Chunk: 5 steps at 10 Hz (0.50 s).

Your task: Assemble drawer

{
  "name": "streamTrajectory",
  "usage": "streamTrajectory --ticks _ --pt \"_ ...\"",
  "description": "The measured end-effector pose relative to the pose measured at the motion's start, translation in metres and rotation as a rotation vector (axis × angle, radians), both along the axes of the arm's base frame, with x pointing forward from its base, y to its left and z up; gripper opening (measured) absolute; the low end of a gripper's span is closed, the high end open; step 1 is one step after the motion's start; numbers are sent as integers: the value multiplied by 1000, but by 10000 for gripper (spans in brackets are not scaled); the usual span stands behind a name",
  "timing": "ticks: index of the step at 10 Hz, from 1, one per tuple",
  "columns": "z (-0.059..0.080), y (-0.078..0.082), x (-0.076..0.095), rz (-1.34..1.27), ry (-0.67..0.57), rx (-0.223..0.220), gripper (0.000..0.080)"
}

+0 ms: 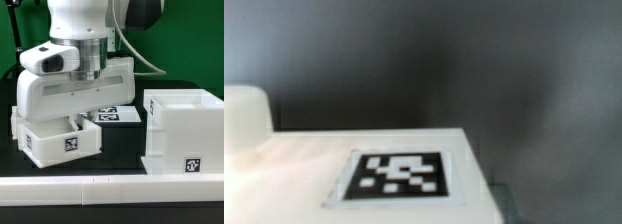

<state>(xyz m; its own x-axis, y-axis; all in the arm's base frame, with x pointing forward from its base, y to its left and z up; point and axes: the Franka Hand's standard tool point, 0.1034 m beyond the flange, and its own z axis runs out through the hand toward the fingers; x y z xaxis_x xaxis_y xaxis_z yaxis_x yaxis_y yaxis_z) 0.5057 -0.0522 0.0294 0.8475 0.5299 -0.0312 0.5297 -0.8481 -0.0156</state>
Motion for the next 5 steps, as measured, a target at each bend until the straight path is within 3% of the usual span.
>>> streamTrajectory --ticks 5 --pt "-1 -1 0 287 -12 3 42"
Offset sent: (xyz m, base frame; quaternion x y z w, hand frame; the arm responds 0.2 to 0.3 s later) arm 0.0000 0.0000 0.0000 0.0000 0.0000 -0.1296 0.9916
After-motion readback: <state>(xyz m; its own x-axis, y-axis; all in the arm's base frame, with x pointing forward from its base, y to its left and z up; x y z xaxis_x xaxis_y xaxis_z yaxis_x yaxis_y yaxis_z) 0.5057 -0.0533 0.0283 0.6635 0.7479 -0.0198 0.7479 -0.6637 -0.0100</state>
